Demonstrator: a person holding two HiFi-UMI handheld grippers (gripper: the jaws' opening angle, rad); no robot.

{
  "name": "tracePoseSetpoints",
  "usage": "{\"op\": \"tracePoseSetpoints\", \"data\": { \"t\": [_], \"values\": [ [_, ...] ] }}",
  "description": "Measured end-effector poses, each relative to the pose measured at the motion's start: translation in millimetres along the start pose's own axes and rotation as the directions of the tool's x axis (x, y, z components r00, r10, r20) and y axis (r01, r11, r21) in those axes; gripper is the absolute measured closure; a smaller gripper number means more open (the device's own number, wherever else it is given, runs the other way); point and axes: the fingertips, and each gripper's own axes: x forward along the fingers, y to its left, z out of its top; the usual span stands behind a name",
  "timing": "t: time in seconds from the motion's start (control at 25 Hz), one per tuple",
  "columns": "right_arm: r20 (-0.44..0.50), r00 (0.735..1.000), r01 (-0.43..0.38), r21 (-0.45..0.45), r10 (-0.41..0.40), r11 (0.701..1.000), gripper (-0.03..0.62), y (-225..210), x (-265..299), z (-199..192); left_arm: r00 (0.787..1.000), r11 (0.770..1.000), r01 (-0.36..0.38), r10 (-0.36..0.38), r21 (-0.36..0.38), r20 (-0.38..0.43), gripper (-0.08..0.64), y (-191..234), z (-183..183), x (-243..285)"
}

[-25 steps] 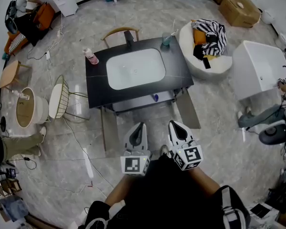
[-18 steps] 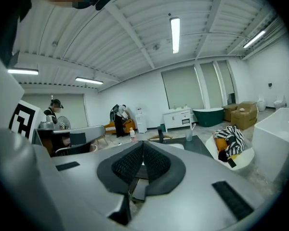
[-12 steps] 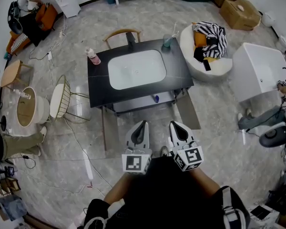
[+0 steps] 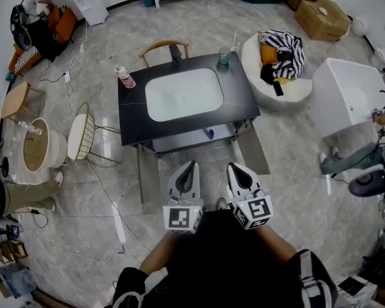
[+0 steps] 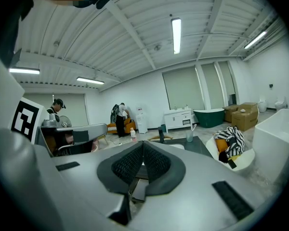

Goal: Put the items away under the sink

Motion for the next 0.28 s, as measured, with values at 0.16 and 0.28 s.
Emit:
{"op": "tracePoseSetpoints", "data": {
  "t": [0.16, 0.28],
  "values": [
    [0.006, 1.000, 0.000, 0.001, 0.000, 1.000, 0.581, 0.4, -2.1, 1.9, 0.999, 0.999, -0.009, 0.011, -0.037, 0.033, 0.545, -3.4, 11.3, 1.4],
    [0.005, 1.000, 0.000, 0.001, 0.000, 1.000, 0.581, 2.0, -5.9, 1.5, 0.999, 0.999, -0.006, 0.008, -0.040, 0.039, 0.545, -7.4, 13.1, -1.2]
  ]
}}
